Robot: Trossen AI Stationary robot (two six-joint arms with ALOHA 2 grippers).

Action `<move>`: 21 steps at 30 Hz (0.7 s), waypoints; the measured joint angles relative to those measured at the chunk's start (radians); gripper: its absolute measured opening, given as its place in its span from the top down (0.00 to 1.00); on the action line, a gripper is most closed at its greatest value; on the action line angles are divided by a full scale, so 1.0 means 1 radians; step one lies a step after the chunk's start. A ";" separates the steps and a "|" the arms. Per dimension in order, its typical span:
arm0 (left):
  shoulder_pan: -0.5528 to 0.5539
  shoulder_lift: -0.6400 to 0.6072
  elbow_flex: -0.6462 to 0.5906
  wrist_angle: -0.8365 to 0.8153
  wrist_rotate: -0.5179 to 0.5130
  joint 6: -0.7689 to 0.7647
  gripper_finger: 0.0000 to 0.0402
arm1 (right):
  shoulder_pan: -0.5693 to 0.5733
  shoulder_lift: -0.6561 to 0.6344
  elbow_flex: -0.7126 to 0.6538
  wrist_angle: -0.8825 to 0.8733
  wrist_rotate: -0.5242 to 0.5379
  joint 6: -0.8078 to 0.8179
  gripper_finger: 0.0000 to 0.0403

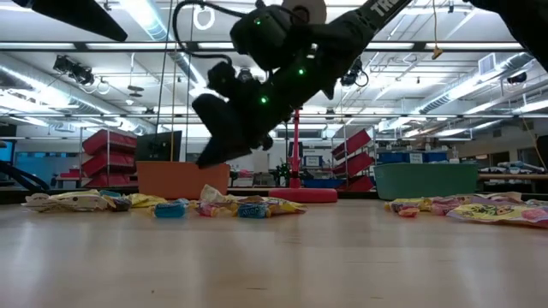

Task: Sort candy
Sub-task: Put the white candy into the blue bin

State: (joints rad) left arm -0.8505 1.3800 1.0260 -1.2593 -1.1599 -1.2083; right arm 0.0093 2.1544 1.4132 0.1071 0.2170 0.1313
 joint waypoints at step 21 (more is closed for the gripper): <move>0.000 0.000 0.000 -0.046 0.002 -0.001 0.67 | 0.069 0.002 0.000 -0.124 0.183 0.105 0.71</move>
State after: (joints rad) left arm -0.8505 1.3800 1.0260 -1.3049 -1.1579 -1.2095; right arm 0.0780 2.1563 1.4132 -0.0174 0.3998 0.2367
